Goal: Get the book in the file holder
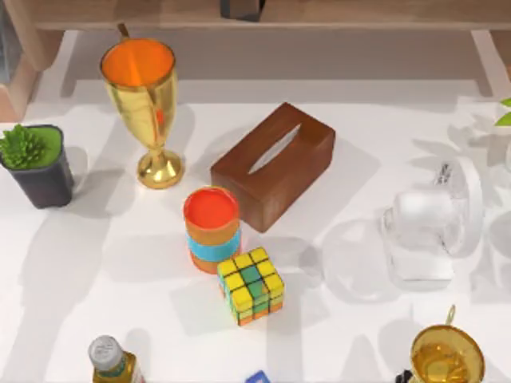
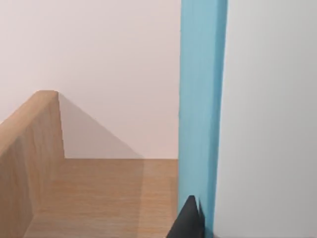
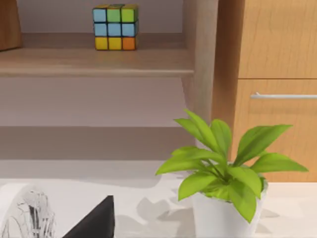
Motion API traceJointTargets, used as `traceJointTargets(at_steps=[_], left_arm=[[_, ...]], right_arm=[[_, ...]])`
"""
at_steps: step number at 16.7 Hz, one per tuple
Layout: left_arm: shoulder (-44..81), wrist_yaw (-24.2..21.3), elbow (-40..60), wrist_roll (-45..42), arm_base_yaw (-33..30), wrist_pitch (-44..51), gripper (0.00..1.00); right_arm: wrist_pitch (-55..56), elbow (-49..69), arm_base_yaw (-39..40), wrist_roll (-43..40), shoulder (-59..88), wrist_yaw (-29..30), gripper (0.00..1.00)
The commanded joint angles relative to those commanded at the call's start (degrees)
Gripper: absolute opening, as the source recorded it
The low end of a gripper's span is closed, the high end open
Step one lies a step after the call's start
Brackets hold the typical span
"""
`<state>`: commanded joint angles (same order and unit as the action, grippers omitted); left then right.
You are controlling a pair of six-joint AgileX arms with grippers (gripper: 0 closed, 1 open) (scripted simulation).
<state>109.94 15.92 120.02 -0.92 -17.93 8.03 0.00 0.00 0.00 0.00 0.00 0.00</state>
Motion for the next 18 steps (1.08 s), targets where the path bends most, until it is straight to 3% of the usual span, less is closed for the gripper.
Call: traceJointTargets(at_steps=[4, 8, 18], left_arm=[[-4.7, -1.7, -1.1, -6.0, 6.5, -3.6, 0.0], [-8.8, -4.8, -7.4, -18.1, 19.2, -8.9, 0.0], [-3.8, -18.5, -41.8, -60.2, 53.5, -23.6, 0.0]], right_arm=[[0.0, 0.0, 0.0, 0.0, 0.0, 0.0, 1.0], [0.0, 0.0, 0.0, 0.0, 0.0, 0.0, 1.0], [0.0, 0.0, 0.0, 0.0, 0.0, 0.0, 1.0]])
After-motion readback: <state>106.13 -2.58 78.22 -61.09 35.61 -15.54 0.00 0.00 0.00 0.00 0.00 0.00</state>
